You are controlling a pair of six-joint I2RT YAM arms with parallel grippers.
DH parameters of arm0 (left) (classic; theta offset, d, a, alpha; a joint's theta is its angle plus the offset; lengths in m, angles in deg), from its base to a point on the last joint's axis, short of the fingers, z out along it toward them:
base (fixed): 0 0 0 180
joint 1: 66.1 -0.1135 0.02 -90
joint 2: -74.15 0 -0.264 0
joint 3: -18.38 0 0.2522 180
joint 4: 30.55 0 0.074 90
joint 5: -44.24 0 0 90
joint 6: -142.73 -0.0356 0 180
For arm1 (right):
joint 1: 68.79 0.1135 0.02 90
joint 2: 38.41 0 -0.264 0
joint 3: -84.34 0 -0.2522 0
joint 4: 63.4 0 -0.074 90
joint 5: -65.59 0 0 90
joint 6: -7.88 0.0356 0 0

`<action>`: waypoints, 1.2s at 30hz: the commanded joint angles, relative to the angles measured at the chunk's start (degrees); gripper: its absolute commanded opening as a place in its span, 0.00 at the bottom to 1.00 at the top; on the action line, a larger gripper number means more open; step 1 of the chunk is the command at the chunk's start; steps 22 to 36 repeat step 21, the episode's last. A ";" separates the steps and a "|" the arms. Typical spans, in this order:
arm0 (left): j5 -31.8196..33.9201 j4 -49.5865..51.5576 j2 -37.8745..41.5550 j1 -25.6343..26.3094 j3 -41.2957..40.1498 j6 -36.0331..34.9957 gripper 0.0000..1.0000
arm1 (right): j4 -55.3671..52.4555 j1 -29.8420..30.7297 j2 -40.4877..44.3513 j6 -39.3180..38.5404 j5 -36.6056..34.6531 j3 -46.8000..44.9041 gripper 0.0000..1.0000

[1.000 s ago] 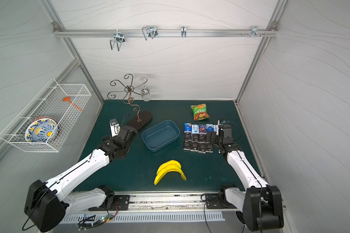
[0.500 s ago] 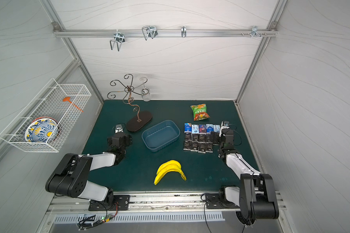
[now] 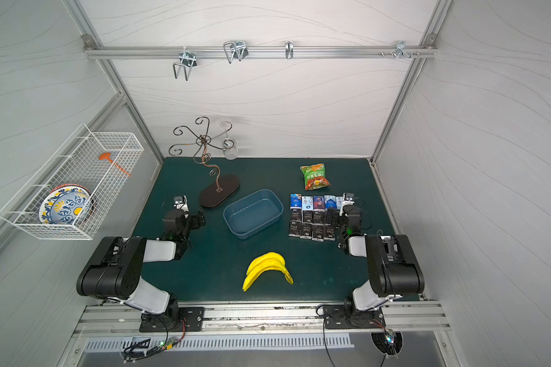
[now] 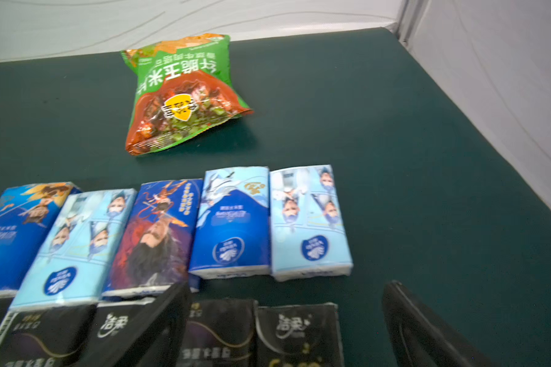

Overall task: Take the pocket tissues out of the storage box
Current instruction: Reset both arms

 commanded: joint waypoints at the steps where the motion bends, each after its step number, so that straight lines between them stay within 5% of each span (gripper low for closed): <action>1: -1.45 -2.90 0.00 0.00 1.54 0.02 1.00 | 6.51 1.50 -0.77 -2.76 -2.33 -0.69 0.99; 36: -1.31 -3.04 -0.04 -0.01 1.54 0.12 1.00 | 4.95 1.06 -0.33 -2.14 -1.61 -0.30 0.99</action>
